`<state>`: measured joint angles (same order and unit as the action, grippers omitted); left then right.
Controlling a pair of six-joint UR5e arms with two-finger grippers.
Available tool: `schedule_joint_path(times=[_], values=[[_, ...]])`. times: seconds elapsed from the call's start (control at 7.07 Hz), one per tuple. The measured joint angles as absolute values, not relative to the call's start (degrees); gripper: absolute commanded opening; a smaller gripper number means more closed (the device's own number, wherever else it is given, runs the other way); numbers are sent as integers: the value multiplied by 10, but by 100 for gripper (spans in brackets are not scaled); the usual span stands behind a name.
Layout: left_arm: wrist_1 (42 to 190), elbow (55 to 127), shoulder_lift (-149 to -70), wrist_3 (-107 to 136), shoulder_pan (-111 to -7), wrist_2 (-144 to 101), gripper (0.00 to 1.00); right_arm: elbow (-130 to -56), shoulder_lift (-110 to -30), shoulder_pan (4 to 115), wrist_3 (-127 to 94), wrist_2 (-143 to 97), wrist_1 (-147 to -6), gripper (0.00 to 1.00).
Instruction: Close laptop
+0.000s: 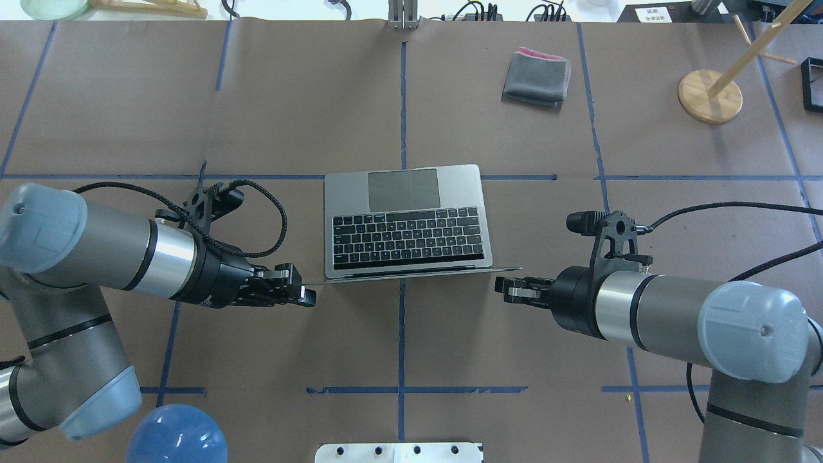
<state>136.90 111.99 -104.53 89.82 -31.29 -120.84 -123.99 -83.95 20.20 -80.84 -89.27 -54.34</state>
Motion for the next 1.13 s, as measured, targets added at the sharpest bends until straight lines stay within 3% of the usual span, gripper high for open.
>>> schedule_joint_path(times=[1.13], values=[[1332, 1112, -1068, 893, -348, -1181, 0, -1225, -786, 260, -806, -898, -628, 0]])
